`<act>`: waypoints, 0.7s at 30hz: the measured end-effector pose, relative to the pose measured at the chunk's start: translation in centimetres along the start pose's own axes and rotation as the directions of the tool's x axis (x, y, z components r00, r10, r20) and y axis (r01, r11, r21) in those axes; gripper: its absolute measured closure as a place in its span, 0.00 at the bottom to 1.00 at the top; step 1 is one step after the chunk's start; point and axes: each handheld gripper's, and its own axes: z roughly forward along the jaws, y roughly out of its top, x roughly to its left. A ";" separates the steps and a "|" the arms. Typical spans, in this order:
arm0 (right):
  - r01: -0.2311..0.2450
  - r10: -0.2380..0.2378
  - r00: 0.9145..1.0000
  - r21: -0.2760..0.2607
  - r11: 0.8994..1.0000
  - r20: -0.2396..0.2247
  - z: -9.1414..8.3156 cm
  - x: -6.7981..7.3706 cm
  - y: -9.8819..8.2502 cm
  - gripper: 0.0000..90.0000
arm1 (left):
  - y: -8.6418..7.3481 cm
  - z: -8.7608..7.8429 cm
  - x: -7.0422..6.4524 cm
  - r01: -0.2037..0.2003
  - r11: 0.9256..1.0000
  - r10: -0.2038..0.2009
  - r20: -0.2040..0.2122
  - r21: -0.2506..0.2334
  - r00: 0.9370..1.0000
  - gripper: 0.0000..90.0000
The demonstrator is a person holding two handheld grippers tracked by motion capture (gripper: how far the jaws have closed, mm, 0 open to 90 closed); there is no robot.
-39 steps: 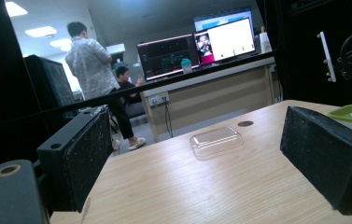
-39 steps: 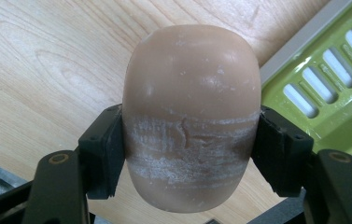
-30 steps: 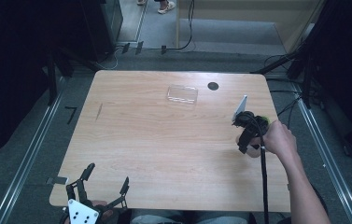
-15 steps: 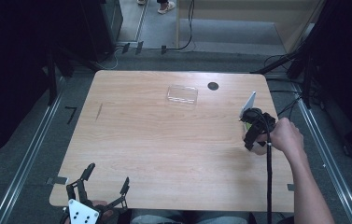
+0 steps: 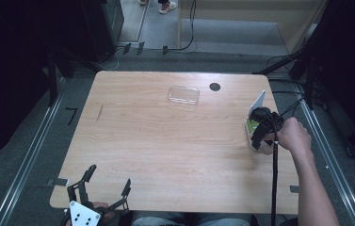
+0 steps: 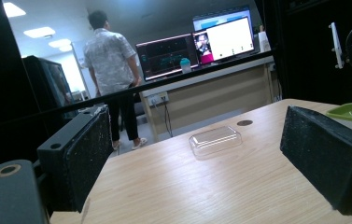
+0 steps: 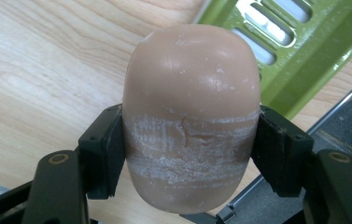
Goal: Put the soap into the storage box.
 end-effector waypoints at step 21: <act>-0.103 0.103 0.995 -0.004 0.995 -0.015 0.6 -2.4 0.3 0.38 | 0.0 0.0 -0.1 -0.004 1.000 0.004 0.002 0.002 1.000 0.11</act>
